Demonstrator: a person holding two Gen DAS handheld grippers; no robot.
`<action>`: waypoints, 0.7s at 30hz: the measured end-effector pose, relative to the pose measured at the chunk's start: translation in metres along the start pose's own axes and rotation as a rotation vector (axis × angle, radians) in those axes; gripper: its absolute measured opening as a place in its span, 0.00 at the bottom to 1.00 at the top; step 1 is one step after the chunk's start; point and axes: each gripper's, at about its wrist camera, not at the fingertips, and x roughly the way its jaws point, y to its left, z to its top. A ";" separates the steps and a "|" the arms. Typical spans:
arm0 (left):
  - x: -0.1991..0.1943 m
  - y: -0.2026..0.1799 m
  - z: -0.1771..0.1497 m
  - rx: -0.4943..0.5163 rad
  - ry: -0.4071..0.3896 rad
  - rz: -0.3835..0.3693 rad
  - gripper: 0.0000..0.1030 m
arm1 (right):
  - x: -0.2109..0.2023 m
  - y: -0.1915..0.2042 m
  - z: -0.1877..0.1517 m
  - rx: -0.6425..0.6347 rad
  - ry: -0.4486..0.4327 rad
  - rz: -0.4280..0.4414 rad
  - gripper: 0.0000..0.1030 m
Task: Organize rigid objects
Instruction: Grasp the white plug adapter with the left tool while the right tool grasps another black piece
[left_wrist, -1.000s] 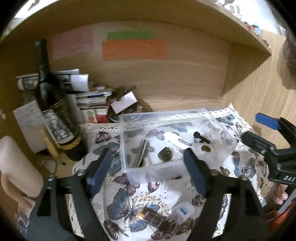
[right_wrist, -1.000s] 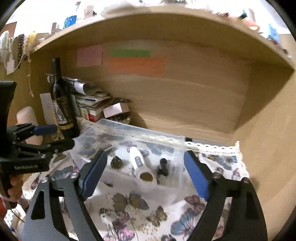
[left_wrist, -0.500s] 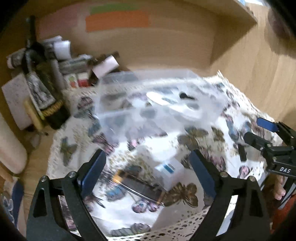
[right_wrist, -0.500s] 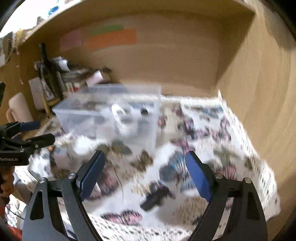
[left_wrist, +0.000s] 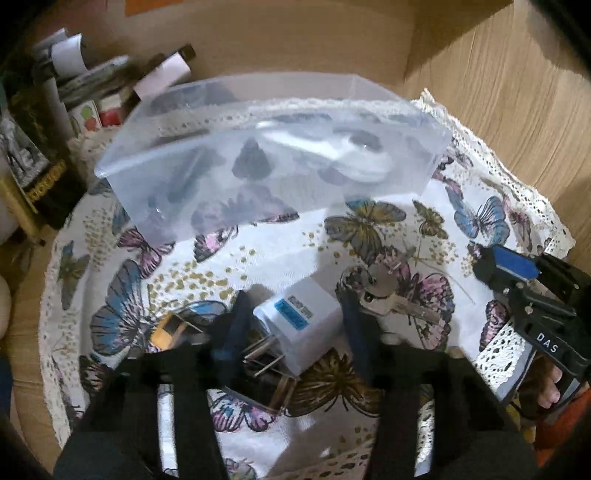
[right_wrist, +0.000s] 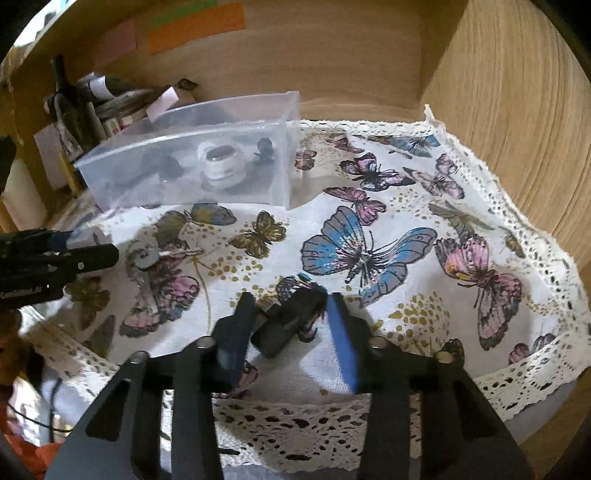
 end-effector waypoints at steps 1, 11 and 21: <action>-0.001 0.000 0.000 -0.001 -0.007 -0.003 0.44 | -0.001 0.001 0.000 -0.003 -0.002 0.001 0.31; -0.025 0.015 0.005 -0.062 -0.098 0.003 0.44 | -0.010 0.007 0.030 -0.015 -0.061 0.018 0.07; -0.068 0.031 0.027 -0.097 -0.246 0.053 0.44 | -0.002 0.014 0.068 0.009 -0.113 0.062 0.07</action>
